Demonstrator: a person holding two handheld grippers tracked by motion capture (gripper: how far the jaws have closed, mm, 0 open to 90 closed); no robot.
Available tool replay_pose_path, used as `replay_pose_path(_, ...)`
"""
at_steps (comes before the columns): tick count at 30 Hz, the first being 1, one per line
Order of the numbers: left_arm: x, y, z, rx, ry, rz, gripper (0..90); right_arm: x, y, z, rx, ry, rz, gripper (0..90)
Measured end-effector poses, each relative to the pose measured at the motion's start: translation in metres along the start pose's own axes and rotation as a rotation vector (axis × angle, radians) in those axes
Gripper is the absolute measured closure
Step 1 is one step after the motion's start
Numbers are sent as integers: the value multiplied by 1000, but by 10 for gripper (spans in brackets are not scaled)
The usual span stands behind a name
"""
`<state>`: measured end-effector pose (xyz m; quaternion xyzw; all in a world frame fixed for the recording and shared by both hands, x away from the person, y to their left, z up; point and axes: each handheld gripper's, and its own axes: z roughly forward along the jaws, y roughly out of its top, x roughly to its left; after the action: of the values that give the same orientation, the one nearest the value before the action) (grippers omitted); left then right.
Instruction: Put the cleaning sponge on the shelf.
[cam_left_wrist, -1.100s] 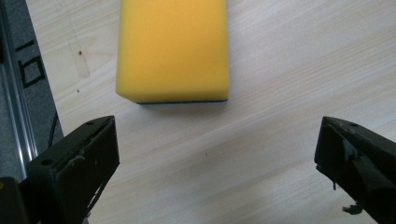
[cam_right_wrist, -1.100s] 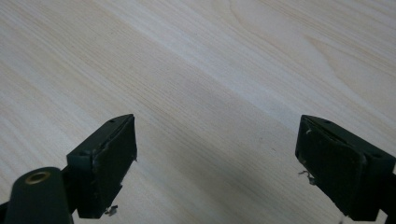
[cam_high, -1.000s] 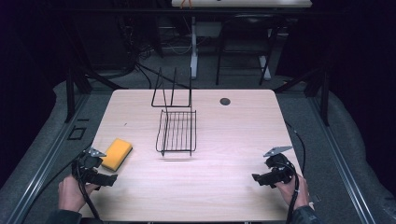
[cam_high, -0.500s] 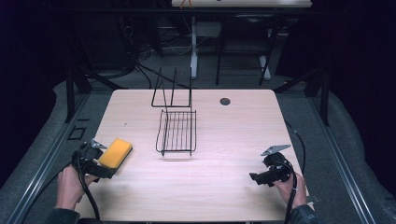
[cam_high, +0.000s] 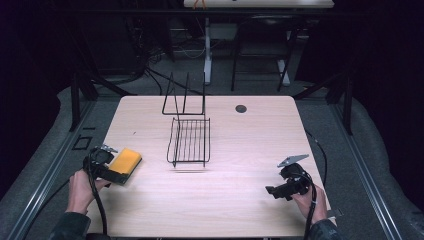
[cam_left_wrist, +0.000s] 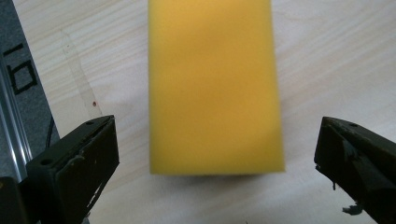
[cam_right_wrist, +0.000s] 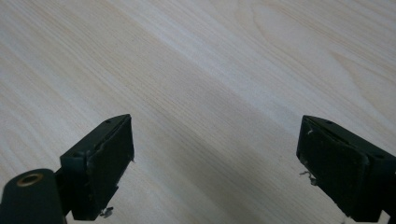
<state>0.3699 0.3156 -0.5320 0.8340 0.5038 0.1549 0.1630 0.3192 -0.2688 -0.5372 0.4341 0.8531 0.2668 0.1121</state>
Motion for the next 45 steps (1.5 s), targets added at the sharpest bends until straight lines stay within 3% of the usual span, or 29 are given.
replay_pose_path(6, 3, 0, 10, -26, 4, -24, 0, -2, -1, -2, -10, -4, 7, 108)
replay_pose_path(14, 6, -5, 23, 0, -6, -55, 5, -1, -1, -1, -3, 5, 5, 109)
replay_pose_path(16, 6, -5, 24, 2, -20, -60, 34, -1, -1, -1, -3, 4, 4, 110)
replay_pose_path(19, 7, -6, 26, 9, -36, -54, 167, -1, -1, 0, 0, 11, 9, 113)
replay_pose_path(21, 6, -7, 28, 24, -39, -48, 188, -1, -1, -1, 1, 21, 9, 113)
replay_pose_path(45, -2, -1, 4, -31, 4, -31, 222, -2, -2, -2, -4, 9, 0, 117)
